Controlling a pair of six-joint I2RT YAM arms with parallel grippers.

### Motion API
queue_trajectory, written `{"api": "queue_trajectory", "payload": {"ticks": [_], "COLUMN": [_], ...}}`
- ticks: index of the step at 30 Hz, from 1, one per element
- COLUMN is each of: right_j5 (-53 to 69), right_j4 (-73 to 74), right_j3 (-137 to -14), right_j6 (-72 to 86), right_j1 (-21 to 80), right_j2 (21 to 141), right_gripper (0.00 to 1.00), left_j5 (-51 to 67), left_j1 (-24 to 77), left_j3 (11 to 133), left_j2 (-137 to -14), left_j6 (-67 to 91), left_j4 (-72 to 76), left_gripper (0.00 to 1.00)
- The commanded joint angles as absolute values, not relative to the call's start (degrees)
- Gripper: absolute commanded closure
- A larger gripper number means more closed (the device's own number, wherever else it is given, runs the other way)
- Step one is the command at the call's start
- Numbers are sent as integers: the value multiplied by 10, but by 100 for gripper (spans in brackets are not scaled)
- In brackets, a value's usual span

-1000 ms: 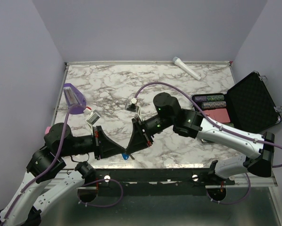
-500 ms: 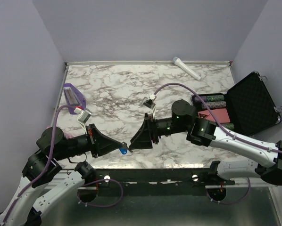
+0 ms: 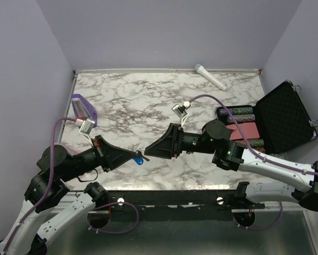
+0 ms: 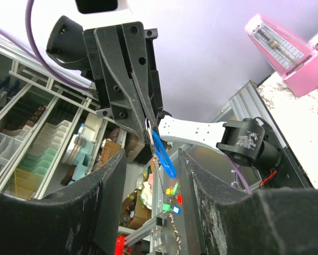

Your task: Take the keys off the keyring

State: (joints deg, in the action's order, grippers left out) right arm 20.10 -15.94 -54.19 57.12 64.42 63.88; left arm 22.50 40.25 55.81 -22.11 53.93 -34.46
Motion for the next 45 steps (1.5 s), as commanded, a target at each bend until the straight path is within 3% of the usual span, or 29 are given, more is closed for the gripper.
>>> {"api": "queue_trajectory", "payload": {"ticks": [1, 16, 26, 45], "right_j5": [179, 186, 182, 172], "right_j4": [-205, -215, -207, -200], "right_j3": [-561, -585, -589, -589], "right_j6": [582, 573, 569, 566], "right_j1": [650, 659, 669, 680], "right_j2": [645, 676, 686, 693], "right_gripper": [49, 59, 73, 76], "left_j5": [202, 206, 203, 178], "left_j1": [404, 403, 404, 403], "left_j3": [555, 545, 546, 563], "left_j2": [-222, -234, -229, -224], "left_j6": [561, 570, 570, 564], "left_j4": [-309, -290, -290, -308], "left_gripper": [100, 100, 100, 100]}}
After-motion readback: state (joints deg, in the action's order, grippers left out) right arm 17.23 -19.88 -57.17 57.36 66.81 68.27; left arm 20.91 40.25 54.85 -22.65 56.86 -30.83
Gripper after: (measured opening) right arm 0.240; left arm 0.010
